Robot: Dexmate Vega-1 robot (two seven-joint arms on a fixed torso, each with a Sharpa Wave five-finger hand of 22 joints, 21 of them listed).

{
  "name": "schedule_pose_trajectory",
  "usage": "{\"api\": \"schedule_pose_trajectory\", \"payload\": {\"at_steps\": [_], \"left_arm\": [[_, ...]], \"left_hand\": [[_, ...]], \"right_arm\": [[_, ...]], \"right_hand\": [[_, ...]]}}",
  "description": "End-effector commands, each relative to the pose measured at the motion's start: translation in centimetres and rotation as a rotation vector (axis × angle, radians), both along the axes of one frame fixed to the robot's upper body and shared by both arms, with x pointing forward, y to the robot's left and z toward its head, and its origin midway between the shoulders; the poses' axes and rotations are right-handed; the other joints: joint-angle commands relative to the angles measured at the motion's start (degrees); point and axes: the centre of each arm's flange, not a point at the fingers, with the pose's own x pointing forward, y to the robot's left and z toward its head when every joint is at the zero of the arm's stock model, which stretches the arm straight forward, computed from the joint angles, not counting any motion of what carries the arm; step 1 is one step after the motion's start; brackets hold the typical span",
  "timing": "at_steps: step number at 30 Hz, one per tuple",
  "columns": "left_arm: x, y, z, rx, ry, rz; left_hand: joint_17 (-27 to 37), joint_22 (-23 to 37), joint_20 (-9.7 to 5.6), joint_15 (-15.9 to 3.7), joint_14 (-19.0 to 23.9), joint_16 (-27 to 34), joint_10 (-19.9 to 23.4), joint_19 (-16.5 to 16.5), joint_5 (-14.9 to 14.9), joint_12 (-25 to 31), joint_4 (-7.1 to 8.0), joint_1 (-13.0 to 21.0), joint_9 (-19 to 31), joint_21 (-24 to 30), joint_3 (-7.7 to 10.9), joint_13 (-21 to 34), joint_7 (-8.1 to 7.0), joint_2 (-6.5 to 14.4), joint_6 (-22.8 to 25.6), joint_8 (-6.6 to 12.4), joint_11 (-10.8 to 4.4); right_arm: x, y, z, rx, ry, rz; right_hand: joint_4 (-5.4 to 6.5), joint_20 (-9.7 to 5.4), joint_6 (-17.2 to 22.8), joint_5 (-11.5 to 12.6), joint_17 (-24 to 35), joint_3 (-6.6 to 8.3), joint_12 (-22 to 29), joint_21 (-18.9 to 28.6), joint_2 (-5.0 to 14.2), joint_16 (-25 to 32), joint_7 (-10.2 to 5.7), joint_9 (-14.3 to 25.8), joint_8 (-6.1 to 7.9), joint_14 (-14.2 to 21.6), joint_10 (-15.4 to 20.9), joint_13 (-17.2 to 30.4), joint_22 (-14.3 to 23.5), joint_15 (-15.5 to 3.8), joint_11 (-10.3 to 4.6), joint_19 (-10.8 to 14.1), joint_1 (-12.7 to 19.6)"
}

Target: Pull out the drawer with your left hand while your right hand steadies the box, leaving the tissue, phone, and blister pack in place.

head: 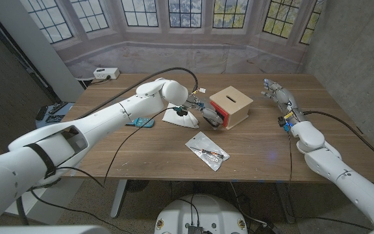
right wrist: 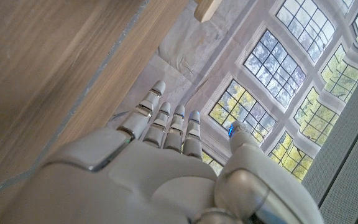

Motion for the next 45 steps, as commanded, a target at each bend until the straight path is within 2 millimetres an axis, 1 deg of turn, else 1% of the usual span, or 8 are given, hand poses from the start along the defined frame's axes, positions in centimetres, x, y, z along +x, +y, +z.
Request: {"api": "schedule_pose_trajectory", "payload": {"at_steps": [1,8,14,20,25,33,39,45], "left_arm": [[0.0,0.2,-0.2,-0.002,0.005,0.0],[0.1,0.3,-0.1,-0.004,0.005,0.001],[0.0,0.5,0.2,-0.007,0.004,0.005],[0.1,0.7,0.3,-0.002,0.007,0.009],[0.2,0.7,0.3,-0.003,0.01,0.008],[0.0,0.8,0.1,-0.006,0.011,0.012],[-0.2,0.9,0.0,-0.01,0.016,0.013],[-0.4,0.8,-0.2,-0.013,0.032,0.017]], "left_hand": [[0.3,0.1,-0.08,0.1,0.6,0.2,0.4,-0.1,0.1,-0.1,0.12,-0.4,0.2,-0.4,0.39,0.3,-0.09,0.0,-0.1,-0.29,0.1],[0.3,0.1,-0.11,0.12,0.6,0.2,0.4,-0.1,0.1,-0.1,0.14,-0.5,0.3,-0.4,0.45,0.3,-0.13,0.0,-0.1,-0.29,0.17],[0.3,0.1,-0.1,0.17,0.8,0.3,0.4,-0.1,0.1,-0.1,0.17,-0.5,0.3,-0.4,0.51,0.3,-0.15,0.0,-0.1,-0.3,0.04],[0.3,0.1,-0.14,0.18,0.8,0.3,0.4,0.0,0.1,-0.1,0.19,-0.5,0.3,-0.4,0.56,0.3,-0.16,0.0,-0.2,-0.32,0.15],[0.3,0.1,-0.13,0.25,0.8,0.2,0.3,0.0,0.1,-0.1,0.2,-0.5,0.3,-0.4,0.61,0.3,-0.27,0.0,-0.1,-0.31,0.09],[0.3,0.1,-0.15,0.25,0.8,0.2,0.4,0.0,0.1,-0.2,0.23,-0.6,0.3,-0.5,0.68,0.3,-0.18,0.0,-0.2,-0.33,0.05],[0.3,0.1,-0.11,0.25,0.7,0.2,0.2,-0.2,0.1,-0.2,0.19,-0.5,0.3,-0.6,0.89,0.3,-0.28,0.2,-0.3,-0.37,0.05],[0.3,0.1,-0.11,0.29,0.6,0.1,0.2,-0.3,0.2,-0.3,0.11,-0.4,0.3,-0.6,1.11,0.3,-0.35,0.4,-0.5,-0.42,0.01]], "right_arm": [[-1.4,2.4,1.6,-0.196,-0.017,-0.064],[-2.1,4.1,2.7,-0.318,-0.035,-0.101],[-2.8,6.0,3.5,-0.475,-0.057,-0.196],[-3.1,7.6,3.8,-0.576,-0.076,-0.243],[-3.4,8.1,4.1,-0.607,-0.087,-0.259],[-4.1,8.8,4.7,-0.671,-0.102,-0.285],[-4.5,9.1,4.8,-0.71,-0.117,-0.307],[-5.0,9.6,5.0,-0.776,-0.131,-0.334]], "right_hand": [[-0.4,0.03,0.5,0.3,0.1,0.02,0.1,0.2,0.11,0.1,-0.09,0.1,0.03,-0.2,0.1,0.1,0.1,-0.21,-0.56,-0.1,0.8],[-0.53,0.25,0.7,0.3,0.0,0.01,0.2,0.2,0.12,0.1,-0.07,0.1,0.06,-0.1,0.3,0.1,0.1,-0.04,-0.49,-0.1,0.9],[-0.66,0.46,0.7,0.3,0.0,-0.03,0.1,0.2,0.06,0.2,-0.07,0.1,0.06,0.0,0.3,0.1,0.1,0.1,-0.79,0.0,1.0],[-0.92,0.83,0.6,0.3,-0.1,0.01,0.1,0.2,-0.03,0.2,-0.28,0.1,0.01,0.1,0.2,0.1,0.1,0.07,-1.2,0.0,1.3],[-0.92,1.0,0.5,0.3,-0.1,-0.07,0.0,0.2,-0.04,0.1,-0.33,0.1,-0.02,0.0,0.1,0.1,0.1,0.02,-1.54,-0.1,1.2],[-0.84,1.21,0.5,0.2,0.0,-0.29,0.0,0.0,-0.2,0.1,-0.46,0.1,-0.01,-0.2,0.2,0.1,0.1,-0.08,-1.53,-0.7,1.0],[-0.66,1.46,0.5,0.2,0.0,-0.44,0.0,-0.3,-0.17,0.0,-0.68,0.1,-0.02,-0.5,0.2,0.0,0.1,0.23,-2.21,-1.6,0.7],[-0.49,2.32,0.5,0.2,0.0,-0.6,0.0,-0.6,-0.3,0.0,-0.92,0.1,0.0,-0.7,0.3,0.0,0.0,0.17,-2.58,-2.9,0.3]]}}
